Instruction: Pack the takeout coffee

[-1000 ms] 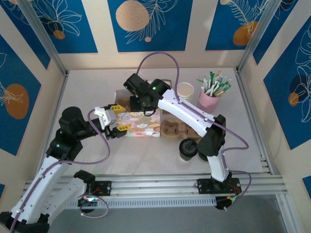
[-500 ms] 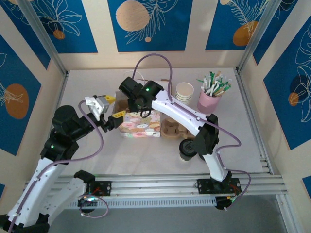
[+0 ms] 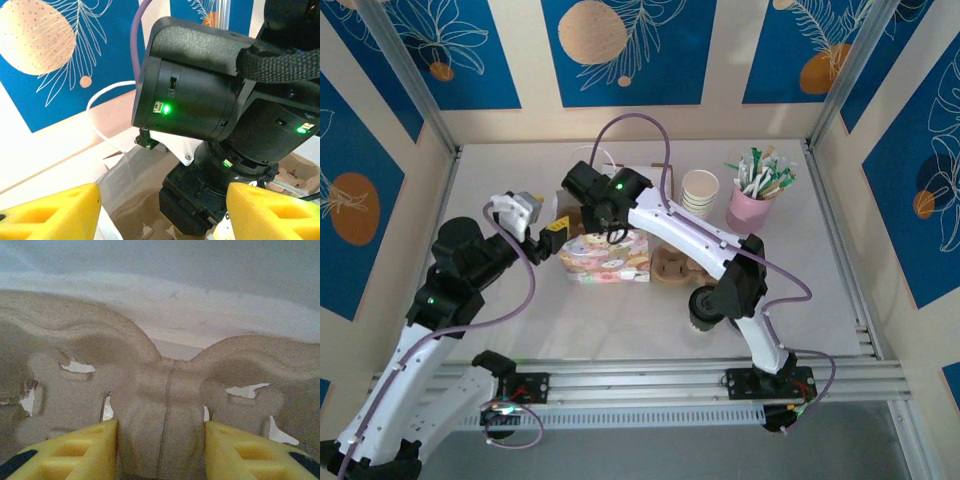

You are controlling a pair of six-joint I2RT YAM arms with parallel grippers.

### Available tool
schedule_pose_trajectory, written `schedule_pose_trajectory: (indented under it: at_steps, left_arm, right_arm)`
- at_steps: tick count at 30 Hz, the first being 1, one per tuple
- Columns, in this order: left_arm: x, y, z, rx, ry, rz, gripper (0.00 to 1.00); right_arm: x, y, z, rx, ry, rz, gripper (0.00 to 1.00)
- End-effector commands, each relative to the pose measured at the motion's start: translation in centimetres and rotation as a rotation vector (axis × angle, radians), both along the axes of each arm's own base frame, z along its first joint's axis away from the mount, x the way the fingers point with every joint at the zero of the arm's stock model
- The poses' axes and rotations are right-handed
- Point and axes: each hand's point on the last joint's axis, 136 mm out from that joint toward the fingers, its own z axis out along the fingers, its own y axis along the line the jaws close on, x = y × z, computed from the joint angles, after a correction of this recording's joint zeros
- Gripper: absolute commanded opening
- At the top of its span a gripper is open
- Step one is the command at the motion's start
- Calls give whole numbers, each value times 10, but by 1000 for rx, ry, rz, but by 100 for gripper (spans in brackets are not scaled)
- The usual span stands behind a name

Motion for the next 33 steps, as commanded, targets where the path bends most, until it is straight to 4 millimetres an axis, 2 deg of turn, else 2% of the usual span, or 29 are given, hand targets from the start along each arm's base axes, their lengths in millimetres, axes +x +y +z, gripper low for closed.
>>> schedule_pose_trajectory:
  at_steps: [1, 23, 33]
  left_arm:
    - [5, 3, -2, -13, 6, 34, 67]
    - [25, 14, -25, 20, 44, 135, 67]
    - [27, 13, -28, 13, 53, 135, 68]
  right_arm:
    - [-7, 6, -13, -8, 44, 0, 47]
    - [-6, 3, 2, 14, 15, -2, 51]
    - [-6, 4, 3, 17, 11, 2, 58]
